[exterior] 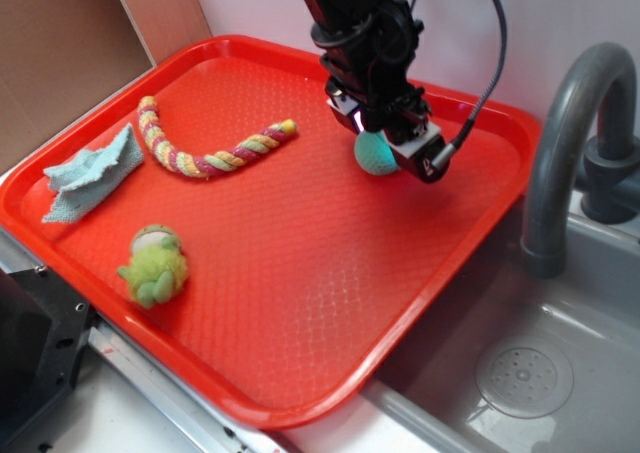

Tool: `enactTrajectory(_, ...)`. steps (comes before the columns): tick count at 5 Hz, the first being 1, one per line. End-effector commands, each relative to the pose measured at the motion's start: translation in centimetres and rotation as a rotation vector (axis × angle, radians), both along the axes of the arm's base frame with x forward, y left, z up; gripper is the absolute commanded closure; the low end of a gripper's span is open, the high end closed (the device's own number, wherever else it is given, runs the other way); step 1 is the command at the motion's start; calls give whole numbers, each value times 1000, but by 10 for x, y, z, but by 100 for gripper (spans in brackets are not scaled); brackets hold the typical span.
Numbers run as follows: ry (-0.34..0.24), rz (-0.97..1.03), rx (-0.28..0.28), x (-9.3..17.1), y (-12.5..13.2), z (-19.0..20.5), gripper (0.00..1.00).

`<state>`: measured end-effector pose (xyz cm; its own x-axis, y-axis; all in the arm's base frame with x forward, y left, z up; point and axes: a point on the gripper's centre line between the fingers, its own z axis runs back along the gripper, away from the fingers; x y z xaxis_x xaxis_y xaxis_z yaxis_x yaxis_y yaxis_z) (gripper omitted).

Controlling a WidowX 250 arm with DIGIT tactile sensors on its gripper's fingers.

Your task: Grab the green ball.

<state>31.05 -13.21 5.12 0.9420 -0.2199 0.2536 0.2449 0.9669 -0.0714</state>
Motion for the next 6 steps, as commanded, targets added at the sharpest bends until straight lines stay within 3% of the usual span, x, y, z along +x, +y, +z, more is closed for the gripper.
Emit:
enactTrajectory(1,25,-4,67,-5,5,-8,43)
enactTrajectory(2,10,-2,55,-10,3,-3,100)
enactTrajectory(3,-5,21,55,-13,4,13,100)
enactTrajectory(4,14,271,74,-16,32,59,100)
enactTrajectory(5,-14,376,68,-31,46,107,100)
enactTrajectory(6,43,421,23,-72,61,142,100)
